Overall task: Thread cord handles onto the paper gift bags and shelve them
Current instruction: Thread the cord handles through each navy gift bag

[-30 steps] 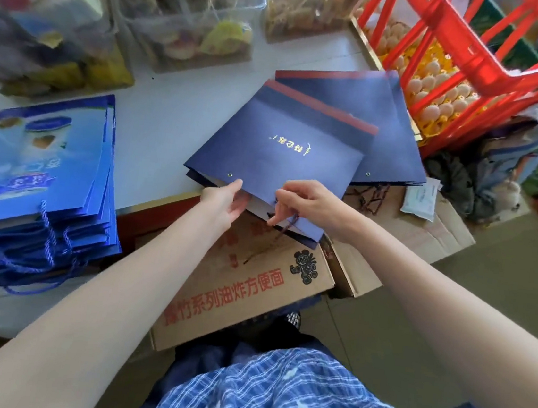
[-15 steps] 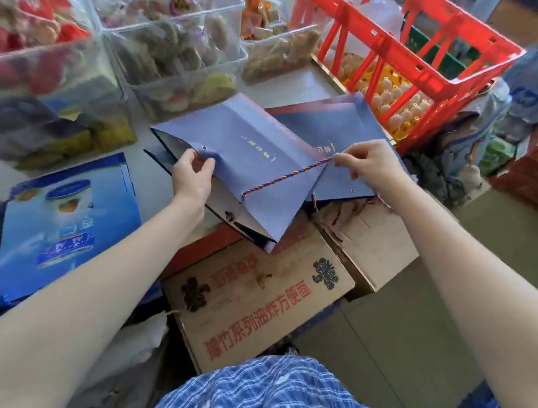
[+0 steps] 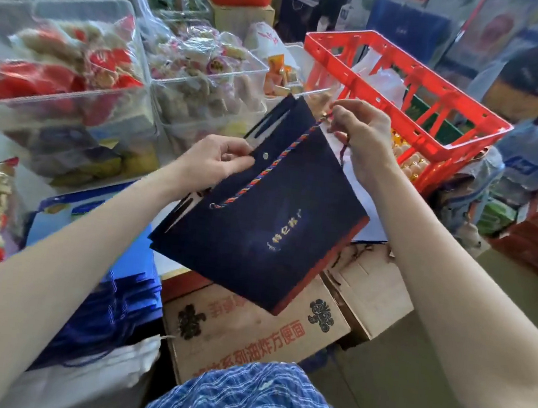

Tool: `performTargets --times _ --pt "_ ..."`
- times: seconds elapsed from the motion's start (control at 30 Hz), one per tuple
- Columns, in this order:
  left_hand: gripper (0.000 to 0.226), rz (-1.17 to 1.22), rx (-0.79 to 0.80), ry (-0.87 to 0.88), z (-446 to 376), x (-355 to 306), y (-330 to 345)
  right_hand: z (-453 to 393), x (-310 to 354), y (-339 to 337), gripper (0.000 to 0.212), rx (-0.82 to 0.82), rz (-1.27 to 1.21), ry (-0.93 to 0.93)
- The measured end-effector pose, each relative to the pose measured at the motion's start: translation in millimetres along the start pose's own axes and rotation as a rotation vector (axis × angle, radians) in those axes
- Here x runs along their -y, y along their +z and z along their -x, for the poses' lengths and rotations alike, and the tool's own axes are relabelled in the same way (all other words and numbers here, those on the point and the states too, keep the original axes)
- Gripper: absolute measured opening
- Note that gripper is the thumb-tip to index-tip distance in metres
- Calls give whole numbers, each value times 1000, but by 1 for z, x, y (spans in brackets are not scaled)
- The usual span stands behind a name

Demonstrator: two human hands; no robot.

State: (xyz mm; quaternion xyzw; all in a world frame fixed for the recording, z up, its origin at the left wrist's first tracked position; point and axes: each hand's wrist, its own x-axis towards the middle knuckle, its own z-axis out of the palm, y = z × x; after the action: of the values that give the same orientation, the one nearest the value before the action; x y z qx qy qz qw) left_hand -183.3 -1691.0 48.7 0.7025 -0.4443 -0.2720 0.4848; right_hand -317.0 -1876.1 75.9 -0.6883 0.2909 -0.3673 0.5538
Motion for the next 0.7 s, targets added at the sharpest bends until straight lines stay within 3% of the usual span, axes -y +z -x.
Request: performTargets --times 0.17,0.3,0.4,0.5,0.6,0.7 --pt "12 -303 216 -52 -3 5 24 19 -13 -12 19 65 137 18" --pt "19 -467 364 -163 -2 41 55 36 -52 -41 29 186 773 -38" --pt "21 -523 400 -203 -2 62 73 42 -71 -73 21 100 1128 -44" --pt "22 -598 435 -189 -6 68 85 45 -72 -79 19 -95 1140 -124" --pt "22 -666 444 -171 -13 67 91 34 -55 -81 21 -210 1073 -62" --pt "22 -702 407 -182 -20 73 92 19 -40 -94 15 -365 736 10"
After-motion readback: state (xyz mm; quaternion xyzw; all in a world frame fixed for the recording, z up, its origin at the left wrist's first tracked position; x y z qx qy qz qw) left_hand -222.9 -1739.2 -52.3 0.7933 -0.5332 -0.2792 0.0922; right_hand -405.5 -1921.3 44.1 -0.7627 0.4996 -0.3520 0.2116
